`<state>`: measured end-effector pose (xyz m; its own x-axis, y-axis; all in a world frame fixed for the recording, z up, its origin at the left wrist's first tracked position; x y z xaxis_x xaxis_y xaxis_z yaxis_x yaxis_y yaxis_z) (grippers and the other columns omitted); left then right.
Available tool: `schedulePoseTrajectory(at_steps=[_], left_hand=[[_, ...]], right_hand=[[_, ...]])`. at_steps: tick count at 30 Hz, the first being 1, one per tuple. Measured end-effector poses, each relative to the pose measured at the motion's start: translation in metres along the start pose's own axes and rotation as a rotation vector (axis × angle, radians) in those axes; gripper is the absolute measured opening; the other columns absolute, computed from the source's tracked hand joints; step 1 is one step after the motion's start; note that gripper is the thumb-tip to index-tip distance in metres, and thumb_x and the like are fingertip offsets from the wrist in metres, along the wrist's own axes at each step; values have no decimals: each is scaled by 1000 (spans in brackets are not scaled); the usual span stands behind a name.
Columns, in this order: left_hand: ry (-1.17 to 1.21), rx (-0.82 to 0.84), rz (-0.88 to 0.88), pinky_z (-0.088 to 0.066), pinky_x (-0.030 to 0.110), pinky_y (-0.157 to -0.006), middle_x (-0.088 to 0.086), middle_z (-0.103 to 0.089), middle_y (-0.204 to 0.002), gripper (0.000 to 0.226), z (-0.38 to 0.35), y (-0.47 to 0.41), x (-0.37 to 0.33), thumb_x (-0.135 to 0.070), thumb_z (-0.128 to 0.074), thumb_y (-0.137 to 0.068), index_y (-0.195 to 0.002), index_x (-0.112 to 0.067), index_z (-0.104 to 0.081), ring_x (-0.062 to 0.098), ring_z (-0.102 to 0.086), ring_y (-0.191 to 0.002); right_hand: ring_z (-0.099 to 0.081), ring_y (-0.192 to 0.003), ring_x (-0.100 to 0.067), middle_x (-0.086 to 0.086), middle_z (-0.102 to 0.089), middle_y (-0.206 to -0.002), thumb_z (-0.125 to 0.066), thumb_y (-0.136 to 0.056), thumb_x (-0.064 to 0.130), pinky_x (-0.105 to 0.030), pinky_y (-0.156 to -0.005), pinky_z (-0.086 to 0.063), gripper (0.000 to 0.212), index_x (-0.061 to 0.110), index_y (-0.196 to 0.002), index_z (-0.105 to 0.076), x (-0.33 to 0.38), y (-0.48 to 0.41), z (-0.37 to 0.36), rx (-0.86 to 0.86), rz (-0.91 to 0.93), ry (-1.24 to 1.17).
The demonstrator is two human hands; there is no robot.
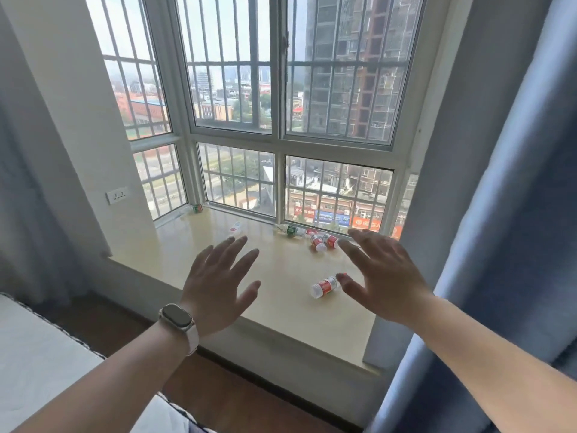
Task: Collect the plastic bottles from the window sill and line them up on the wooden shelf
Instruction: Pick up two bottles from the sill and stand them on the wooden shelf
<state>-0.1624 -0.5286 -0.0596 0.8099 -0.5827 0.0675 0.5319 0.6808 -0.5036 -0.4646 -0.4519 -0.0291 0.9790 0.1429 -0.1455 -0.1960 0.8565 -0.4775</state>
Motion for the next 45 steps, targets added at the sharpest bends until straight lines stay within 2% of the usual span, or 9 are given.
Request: schedulePoseTrajectory(at_steps=[11,15,25,35,45], left_hand=[[-44,12,133,-33,53,-110,6,-47,-149,58,-71,-118,8,-53,-41,-91,-138,-21,-54,29,-41,-138],[-72,40,115,-34,53,-109,8,-48,-149,59,-102,-152,-2,-53,-42,-91,-138,-21,-55,31,-43,-137],[-68,36,154,-32,52,-111,8,-47,-150,59,-125,-210,20,-53,-41,-92,-140,-21,-53,30,-41,-139],[-63,51,121,-30,50,-109,10,-49,-147,59,-176,-247,106,-52,-41,-92,-138,-19,-55,32,-43,-136],[54,55,-43,-36,53,-108,11,-53,-144,57,-258,-334,237,-50,-45,-90,-134,-17,-60,32,-45,-135]], right_hand=[[-51,-131,-36,-11,-54,-143,-41,-90,58,-50,-106,-39,62,20,-136,-56,-87,-106,-77,34,83,-51],[-48,-133,-37,-12,-52,-145,-39,-90,59,-51,-109,-36,64,19,-138,-54,-119,-132,-103,78,106,-61],[-46,-134,-36,-11,-51,-145,-42,-91,59,-49,-109,-36,63,19,-139,-52,-120,-193,-132,64,158,-145],[-48,-132,-34,-8,-54,-142,-41,-90,58,-48,-107,-39,62,20,-137,-55,-107,-254,-191,78,113,-145],[-50,-131,-33,-9,-55,-142,-42,-91,56,-48,-106,-39,57,23,-134,-56,-82,-357,-281,144,-53,-40]])
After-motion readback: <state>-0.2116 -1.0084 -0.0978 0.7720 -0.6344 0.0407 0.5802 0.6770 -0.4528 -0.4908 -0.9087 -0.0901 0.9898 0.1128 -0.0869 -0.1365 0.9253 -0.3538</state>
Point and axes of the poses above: each hand's wrist, its own y-axis away from the middle knuckle, its own z-axis out of the back of the hand, x = y × z, the point moved 1 cm from there along -y, towards the middle knuckle
